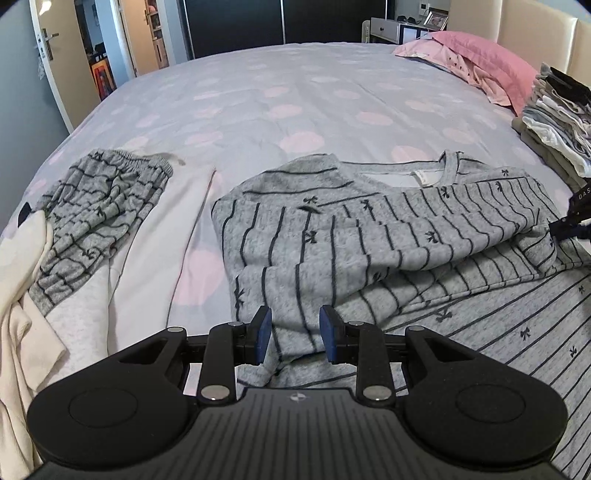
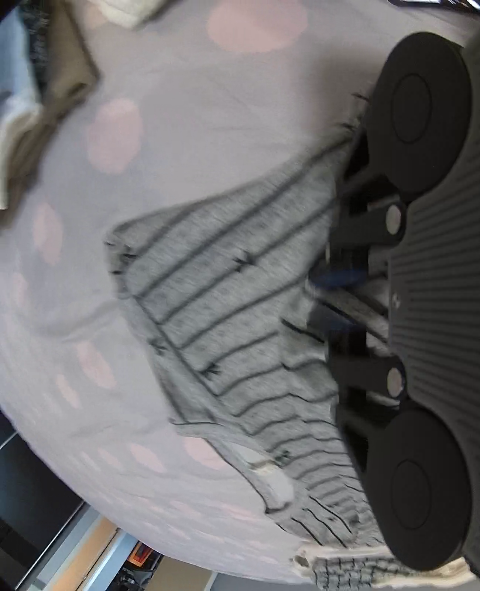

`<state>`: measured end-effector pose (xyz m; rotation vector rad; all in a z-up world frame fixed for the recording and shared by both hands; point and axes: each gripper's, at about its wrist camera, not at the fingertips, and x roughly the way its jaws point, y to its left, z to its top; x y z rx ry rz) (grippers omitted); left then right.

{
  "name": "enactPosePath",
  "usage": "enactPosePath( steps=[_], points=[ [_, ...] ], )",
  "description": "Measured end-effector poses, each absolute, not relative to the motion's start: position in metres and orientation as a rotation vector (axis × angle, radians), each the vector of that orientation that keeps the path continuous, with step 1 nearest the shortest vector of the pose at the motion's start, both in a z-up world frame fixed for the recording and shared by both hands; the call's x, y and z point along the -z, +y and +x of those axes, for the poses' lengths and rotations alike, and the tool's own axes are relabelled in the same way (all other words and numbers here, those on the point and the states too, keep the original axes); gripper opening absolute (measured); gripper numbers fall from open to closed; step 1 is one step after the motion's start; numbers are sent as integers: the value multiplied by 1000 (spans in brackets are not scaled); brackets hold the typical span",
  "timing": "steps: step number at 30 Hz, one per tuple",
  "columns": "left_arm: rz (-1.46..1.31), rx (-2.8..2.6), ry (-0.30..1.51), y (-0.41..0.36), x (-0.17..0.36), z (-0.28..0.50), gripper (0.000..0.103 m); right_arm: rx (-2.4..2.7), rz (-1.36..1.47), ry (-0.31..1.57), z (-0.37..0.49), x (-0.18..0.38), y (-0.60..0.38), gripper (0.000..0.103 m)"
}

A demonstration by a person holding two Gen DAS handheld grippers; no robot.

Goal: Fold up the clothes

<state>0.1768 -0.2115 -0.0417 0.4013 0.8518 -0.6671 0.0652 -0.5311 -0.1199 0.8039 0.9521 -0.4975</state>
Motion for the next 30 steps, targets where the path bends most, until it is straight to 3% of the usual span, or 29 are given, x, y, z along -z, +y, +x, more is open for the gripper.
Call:
enactPosePath(
  steps=[9, 13, 14, 15, 30],
  points=[
    [344, 649, 875, -216, 40, 184, 26, 466, 424, 693, 80, 38, -508, 5],
    [322, 639, 868, -219, 32, 183, 26, 573, 417, 667, 96, 30, -514, 17],
    [312, 639, 867, -219, 30, 183, 26, 595, 427, 668, 99, 31, -516, 32],
    [304, 643, 865, -219, 28, 183, 26, 594, 452, 678, 99, 33, -518, 34],
    [346, 642, 872, -216, 38, 179, 27, 419, 639, 947, 73, 95, -524, 33]
  ],
)
